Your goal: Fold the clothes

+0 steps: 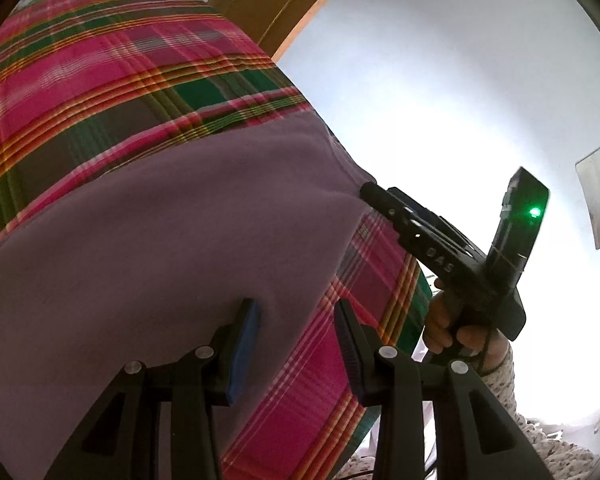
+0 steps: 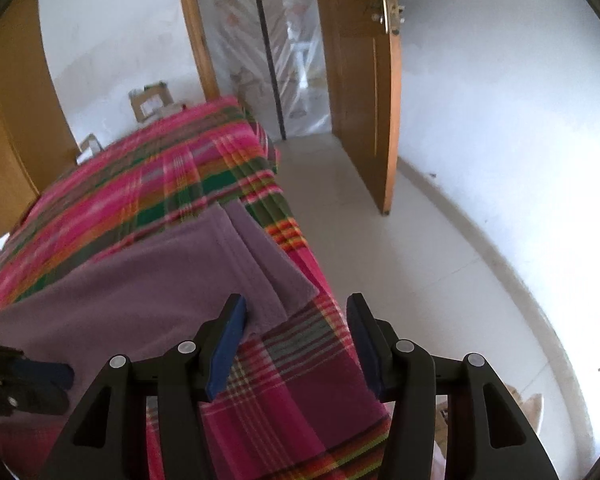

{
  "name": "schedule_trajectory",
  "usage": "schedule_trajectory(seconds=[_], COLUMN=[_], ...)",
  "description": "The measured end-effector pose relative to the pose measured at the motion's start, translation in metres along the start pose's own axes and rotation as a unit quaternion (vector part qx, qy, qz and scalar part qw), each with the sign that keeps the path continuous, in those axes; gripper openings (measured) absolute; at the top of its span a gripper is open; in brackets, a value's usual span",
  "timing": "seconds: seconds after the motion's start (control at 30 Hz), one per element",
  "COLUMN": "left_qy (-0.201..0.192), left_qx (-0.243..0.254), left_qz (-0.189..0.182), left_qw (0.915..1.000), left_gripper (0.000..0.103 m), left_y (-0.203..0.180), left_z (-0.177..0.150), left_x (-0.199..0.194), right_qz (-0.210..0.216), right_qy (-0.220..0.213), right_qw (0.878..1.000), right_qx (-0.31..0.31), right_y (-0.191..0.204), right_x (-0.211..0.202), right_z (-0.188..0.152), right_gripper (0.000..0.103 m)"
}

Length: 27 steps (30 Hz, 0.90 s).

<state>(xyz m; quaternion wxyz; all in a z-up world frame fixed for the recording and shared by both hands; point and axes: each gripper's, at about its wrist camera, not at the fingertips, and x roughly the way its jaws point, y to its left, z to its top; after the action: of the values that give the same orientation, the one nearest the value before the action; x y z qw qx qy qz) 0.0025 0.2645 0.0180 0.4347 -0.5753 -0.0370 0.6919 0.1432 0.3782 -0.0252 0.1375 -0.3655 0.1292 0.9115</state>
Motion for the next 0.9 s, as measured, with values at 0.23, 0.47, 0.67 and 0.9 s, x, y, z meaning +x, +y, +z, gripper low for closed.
schedule_trajectory(seconds=[0.23,0.47,0.67,0.9], left_qy=[0.004,0.003,0.002,-0.003], left_qx=[0.004,0.008,0.01,0.021], left_qz=[-0.003,-0.006,-0.005,0.002], left_qw=[1.0,0.9999,0.9999,0.9998], left_gripper=[0.04,0.04,0.04,0.04], left_y=[-0.003,-0.005,-0.005,-0.007], left_z=[0.005,0.004,0.003,-0.001], left_x=[0.005,0.004,0.005,0.005], right_qz=[0.026,0.013,0.02,0.012], right_qy=[0.011,0.005,-0.013,-0.02], right_qw=[1.0,1.0,0.999,0.999], right_qx=[0.004,-0.025,-0.037,-0.043], right_y=[-0.002,0.009,0.008,0.007], right_x=[0.009,0.012,0.005,0.005], right_z=[0.004,0.003,0.004,0.008], right_gripper=[0.054,0.025,0.011,0.011])
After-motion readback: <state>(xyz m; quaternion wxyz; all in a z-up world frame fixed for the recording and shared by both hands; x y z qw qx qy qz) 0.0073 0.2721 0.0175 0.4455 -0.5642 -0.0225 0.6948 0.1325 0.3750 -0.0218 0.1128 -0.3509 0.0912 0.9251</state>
